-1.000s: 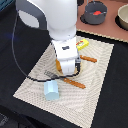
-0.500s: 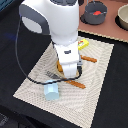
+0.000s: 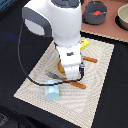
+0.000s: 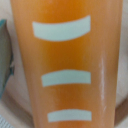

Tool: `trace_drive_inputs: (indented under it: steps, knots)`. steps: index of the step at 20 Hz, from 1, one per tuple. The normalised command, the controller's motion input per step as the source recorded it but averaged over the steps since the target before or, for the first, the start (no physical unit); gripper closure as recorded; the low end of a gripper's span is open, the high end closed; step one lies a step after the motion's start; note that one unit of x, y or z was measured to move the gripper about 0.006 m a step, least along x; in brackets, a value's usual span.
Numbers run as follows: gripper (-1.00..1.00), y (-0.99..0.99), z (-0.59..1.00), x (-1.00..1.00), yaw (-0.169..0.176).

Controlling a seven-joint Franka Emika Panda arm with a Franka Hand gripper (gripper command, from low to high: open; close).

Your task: Interact with the objects in diverse but meaningful ways.

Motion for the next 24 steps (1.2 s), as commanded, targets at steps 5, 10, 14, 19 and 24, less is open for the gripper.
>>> trace_drive_inputs:
  steps: [5, 10, 14, 19, 24]
  knots:
    - [-1.0, 0.58, 1.0, -0.19, 0.031]
    - [-1.0, 0.76, 0.46, -0.19, 0.06]
    - [-1.0, 0.82, 0.01, -0.2, 0.052]
    - [-1.0, 0.84, -0.21, -0.12, 0.042]
    - [-1.0, 0.68, -0.47, 0.24, 0.036]
